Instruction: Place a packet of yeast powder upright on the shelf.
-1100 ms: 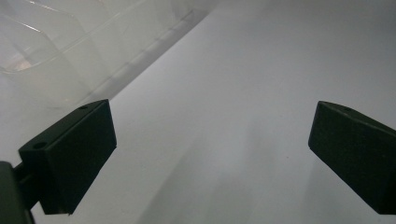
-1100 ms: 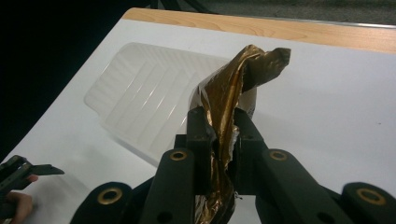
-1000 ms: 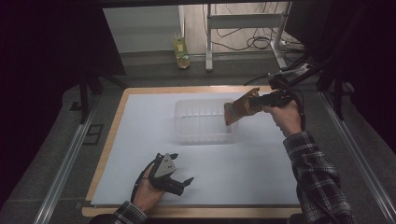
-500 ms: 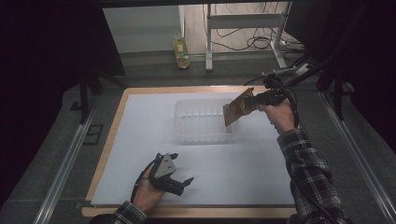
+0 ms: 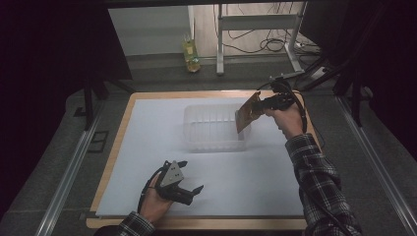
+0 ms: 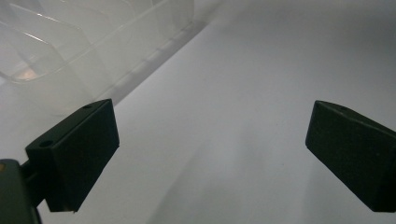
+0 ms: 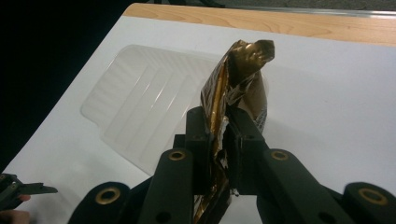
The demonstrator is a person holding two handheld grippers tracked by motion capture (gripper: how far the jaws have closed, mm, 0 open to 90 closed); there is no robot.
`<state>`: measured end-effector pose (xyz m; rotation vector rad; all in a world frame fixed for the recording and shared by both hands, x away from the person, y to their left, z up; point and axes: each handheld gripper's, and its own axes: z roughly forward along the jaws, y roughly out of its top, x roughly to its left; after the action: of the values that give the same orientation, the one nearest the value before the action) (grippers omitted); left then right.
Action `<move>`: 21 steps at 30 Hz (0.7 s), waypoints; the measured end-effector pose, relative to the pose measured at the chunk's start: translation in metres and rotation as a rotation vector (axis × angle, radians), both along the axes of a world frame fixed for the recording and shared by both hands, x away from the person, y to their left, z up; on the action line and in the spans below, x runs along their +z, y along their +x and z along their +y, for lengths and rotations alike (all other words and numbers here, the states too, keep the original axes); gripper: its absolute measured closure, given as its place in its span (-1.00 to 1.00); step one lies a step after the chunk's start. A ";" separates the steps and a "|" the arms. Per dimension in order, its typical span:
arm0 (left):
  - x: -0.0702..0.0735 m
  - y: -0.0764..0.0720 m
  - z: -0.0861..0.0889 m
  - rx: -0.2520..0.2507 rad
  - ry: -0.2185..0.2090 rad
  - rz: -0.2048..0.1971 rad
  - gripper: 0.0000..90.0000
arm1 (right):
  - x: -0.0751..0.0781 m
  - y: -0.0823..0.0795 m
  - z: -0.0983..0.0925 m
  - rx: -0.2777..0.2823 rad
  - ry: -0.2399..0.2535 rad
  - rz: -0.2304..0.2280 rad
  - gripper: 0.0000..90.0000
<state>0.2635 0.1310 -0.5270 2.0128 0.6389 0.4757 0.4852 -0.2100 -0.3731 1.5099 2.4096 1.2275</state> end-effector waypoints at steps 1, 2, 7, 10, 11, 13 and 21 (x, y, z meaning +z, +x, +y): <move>0.000 0.000 0.000 -0.002 0.001 -0.001 -0.95 | -0.001 0.001 0.001 0.001 -0.002 0.000 0.76; 0.000 0.000 -0.001 -0.006 0.001 -0.002 -0.95 | -0.002 0.003 0.003 0.003 -0.002 0.002 0.76; 0.000 -0.001 -0.002 -0.007 0.007 -0.007 -0.95 | -0.004 0.006 0.008 0.006 -0.002 0.004 0.75; 0.000 0.000 -0.002 -0.005 0.008 -0.009 -0.95 | -0.008 0.009 0.011 0.006 -0.004 0.002 0.74; 0.000 0.000 -0.002 -0.005 0.008 -0.009 -0.95 | -0.010 0.010 0.012 0.005 -0.004 0.003 0.74; 0.000 0.000 -0.002 -0.004 0.009 -0.010 -0.95 | -0.013 0.013 0.014 0.004 0.000 0.004 0.74; 0.000 0.000 -0.002 -0.006 0.008 -0.017 -0.95 | -0.022 0.021 0.023 -0.010 -0.002 -0.004 0.73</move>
<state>0.2630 0.1287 -0.5272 2.0155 0.6208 0.4920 0.5064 -0.1874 -0.3950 1.5158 2.3968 1.2245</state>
